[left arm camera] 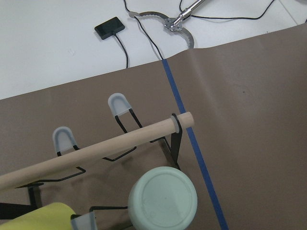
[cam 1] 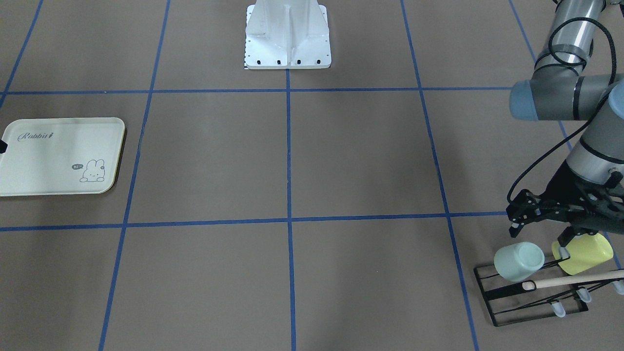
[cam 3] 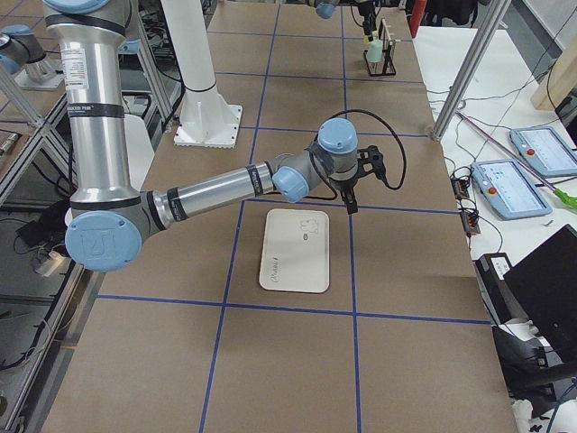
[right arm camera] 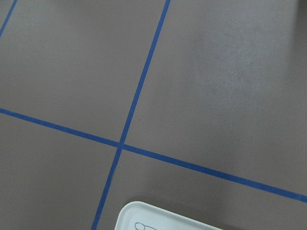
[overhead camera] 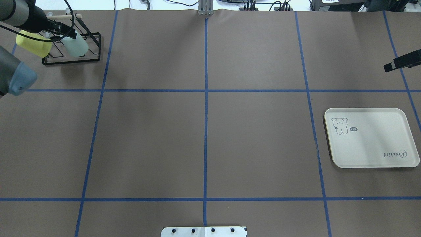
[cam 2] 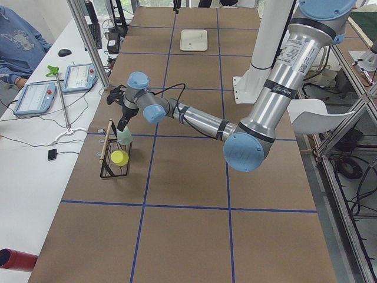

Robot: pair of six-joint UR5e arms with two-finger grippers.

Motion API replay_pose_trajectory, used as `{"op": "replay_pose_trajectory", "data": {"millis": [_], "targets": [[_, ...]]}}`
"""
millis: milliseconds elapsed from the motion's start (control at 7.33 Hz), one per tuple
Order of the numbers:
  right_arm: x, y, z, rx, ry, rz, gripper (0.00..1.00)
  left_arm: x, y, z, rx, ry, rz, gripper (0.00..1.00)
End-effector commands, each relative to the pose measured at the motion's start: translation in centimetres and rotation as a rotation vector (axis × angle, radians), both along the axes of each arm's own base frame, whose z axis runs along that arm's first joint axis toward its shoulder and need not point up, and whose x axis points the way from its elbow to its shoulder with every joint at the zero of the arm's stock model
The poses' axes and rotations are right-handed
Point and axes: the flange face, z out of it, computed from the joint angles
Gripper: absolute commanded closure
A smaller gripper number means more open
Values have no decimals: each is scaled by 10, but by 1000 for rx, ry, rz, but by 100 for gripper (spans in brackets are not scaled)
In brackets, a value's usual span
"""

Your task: Left arm grabs green cup and hands to right arm on tray

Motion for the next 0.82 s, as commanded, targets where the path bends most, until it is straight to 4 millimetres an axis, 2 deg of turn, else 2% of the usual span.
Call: {"op": "replay_pose_trajectory", "data": {"millis": [0,273,682], "targets": [[-1,0,1,-2,0,-1,0,24,-8,7,-17,-26,1,0],[0,0,0,-3,-3,0,0,28,-18,16,-16,-73,-35,0],[0,0,0,-2,-3,-1,0,39,-19,27,-24,-94,-19,1]]}}
